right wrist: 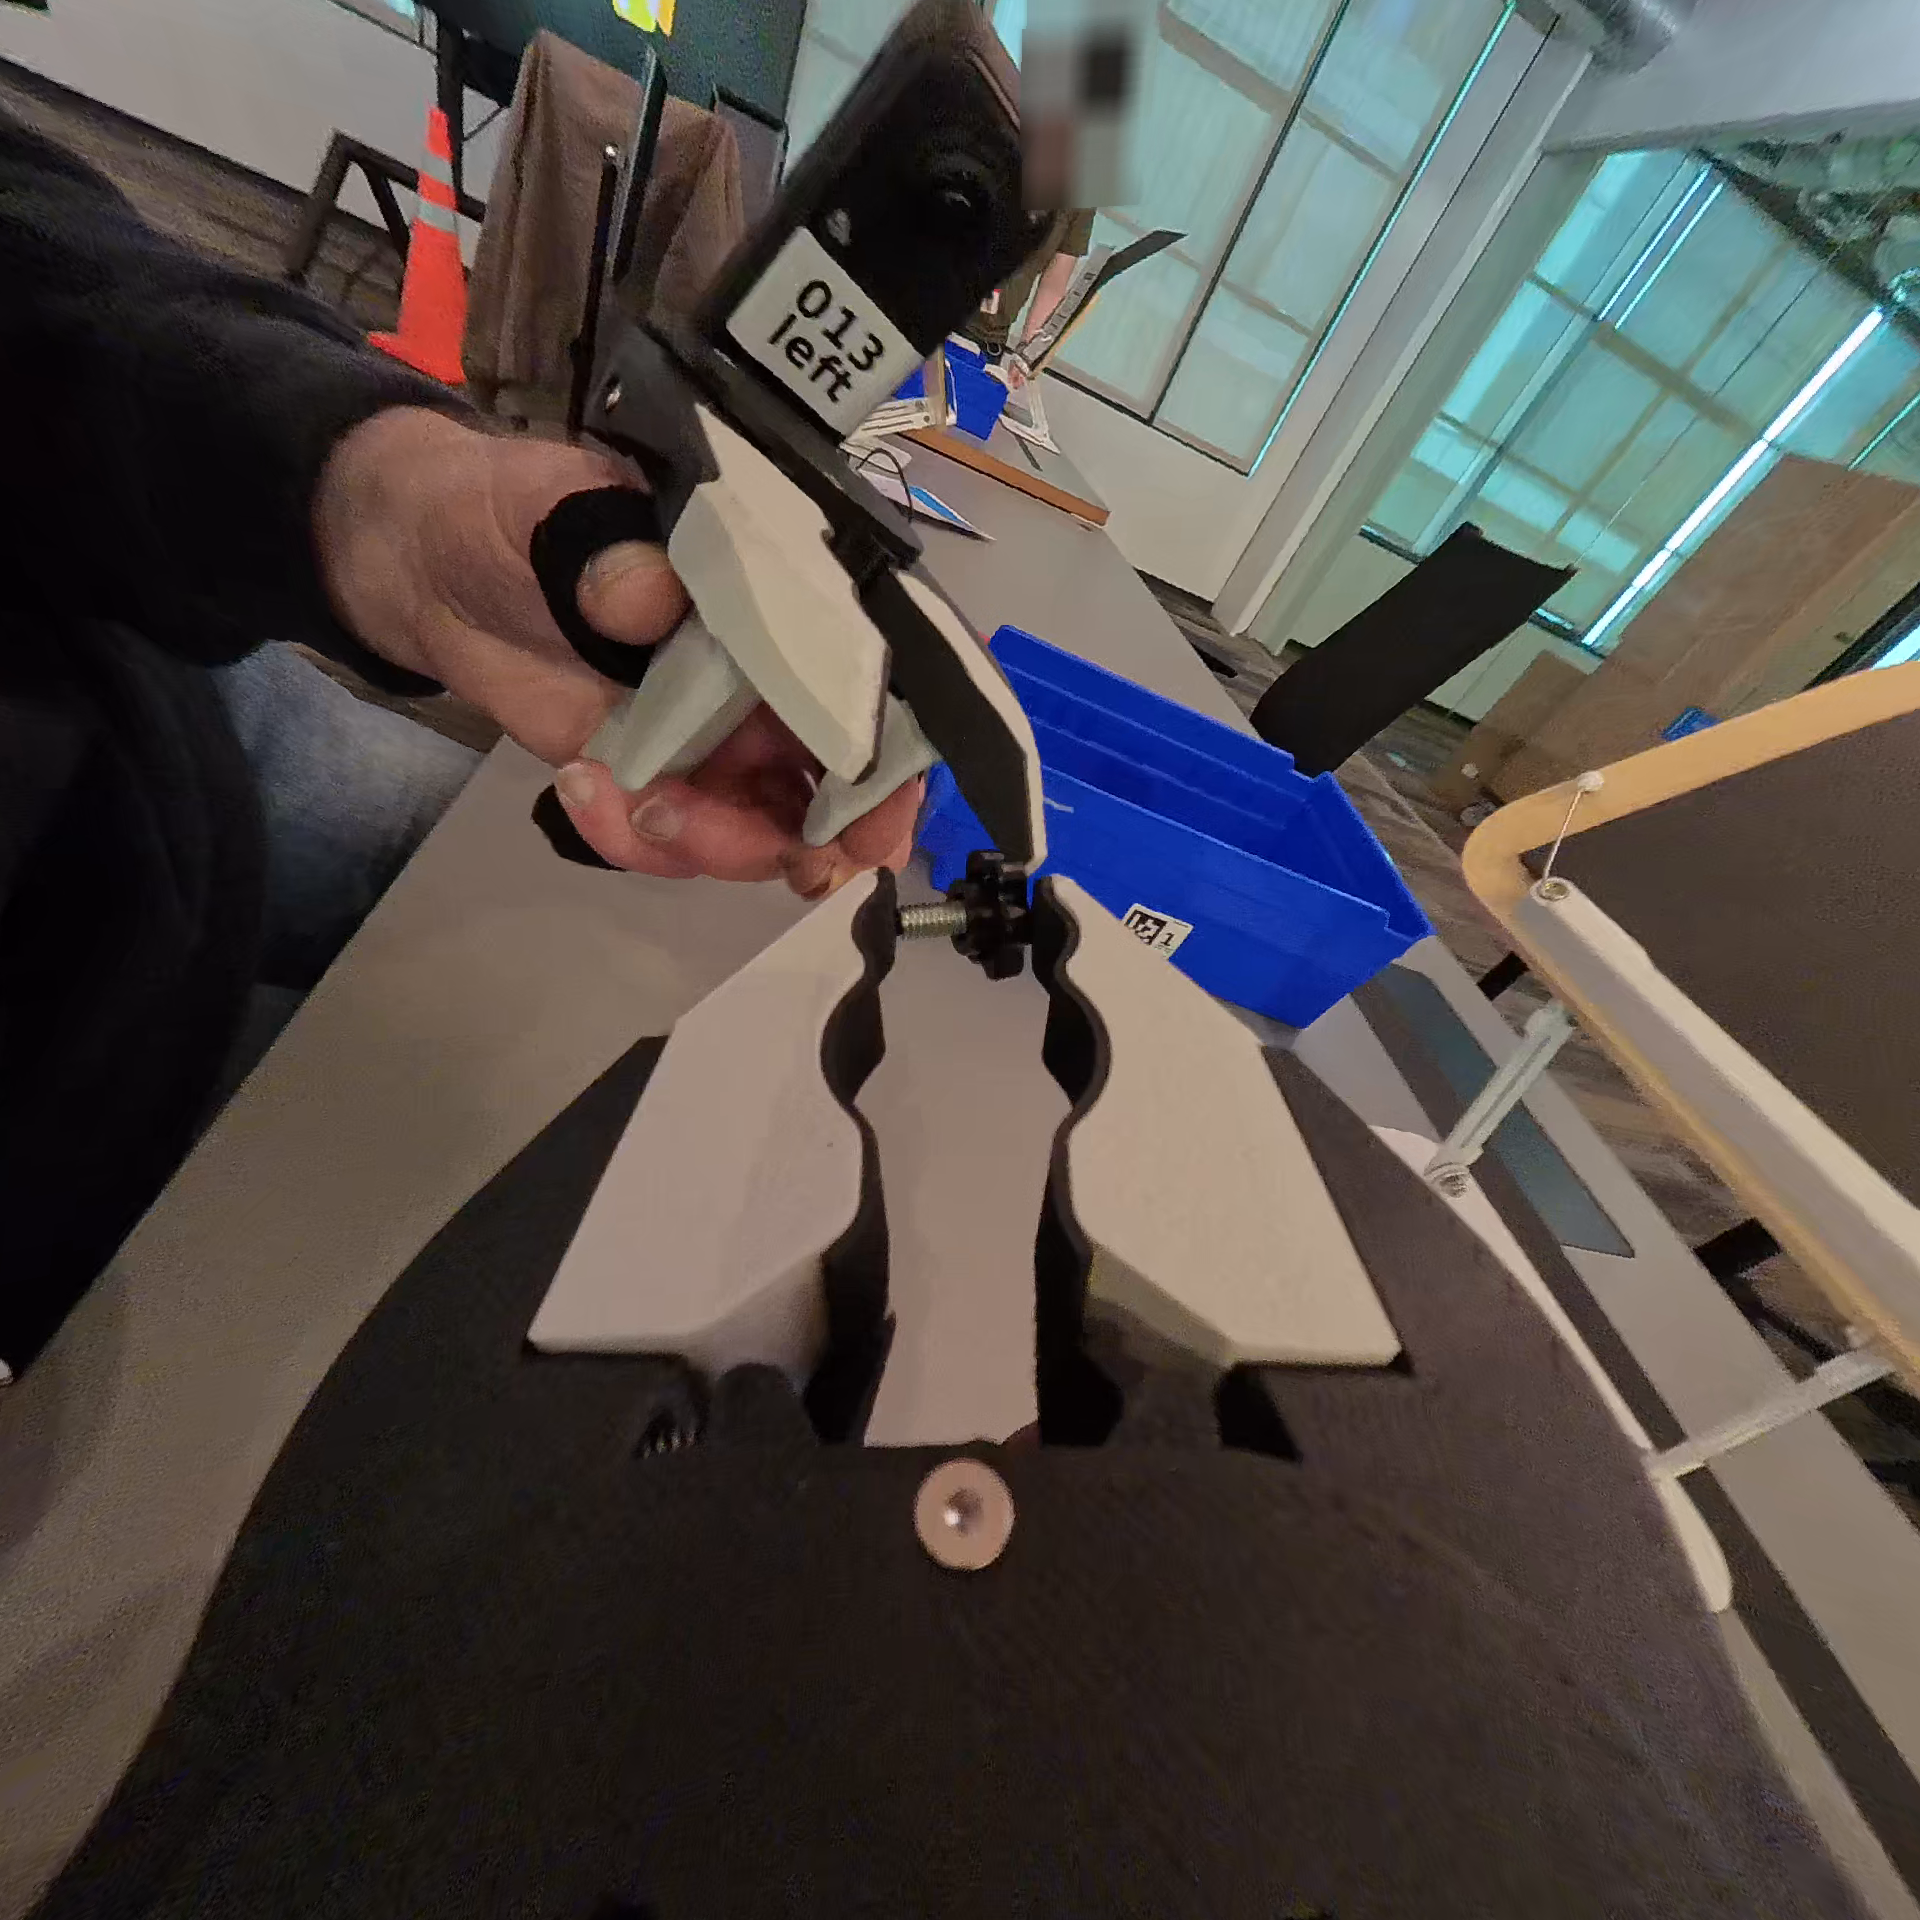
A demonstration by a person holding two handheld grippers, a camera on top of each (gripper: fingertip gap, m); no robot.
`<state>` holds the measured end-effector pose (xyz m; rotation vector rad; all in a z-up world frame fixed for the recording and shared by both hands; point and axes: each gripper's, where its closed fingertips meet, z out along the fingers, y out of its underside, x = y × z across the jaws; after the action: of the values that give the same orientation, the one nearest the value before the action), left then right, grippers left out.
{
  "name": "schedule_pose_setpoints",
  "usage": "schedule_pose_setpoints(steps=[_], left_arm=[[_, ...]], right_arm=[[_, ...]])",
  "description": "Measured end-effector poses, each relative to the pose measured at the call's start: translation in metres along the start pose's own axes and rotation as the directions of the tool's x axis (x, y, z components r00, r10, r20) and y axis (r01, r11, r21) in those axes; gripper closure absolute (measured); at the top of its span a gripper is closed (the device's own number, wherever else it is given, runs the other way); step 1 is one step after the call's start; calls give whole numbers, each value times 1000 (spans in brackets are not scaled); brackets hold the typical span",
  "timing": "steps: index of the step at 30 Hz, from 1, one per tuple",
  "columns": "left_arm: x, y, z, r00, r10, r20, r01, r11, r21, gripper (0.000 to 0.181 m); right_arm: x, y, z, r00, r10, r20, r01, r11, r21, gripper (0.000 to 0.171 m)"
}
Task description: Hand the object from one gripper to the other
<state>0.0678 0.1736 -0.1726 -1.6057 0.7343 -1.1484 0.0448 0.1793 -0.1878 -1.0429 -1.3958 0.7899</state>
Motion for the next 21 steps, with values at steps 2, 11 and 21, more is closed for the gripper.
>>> schedule_pose_setpoints(steps=[2,11,21], left_arm=[[0,1,2,999,-45,-14,45,999,15,143],[-11,5,3,982,-189,-17,189,982,19,141],[-15,16,7,972,-236,-8,236,972,10,163]], right_arm=[[1,1,1,999,-30,-20,30,1000,-8,148],[6,0,2,961,-233,-148,226,972,-60,148],[8,1,6,903,-376,-208,355,925,-132,148]])
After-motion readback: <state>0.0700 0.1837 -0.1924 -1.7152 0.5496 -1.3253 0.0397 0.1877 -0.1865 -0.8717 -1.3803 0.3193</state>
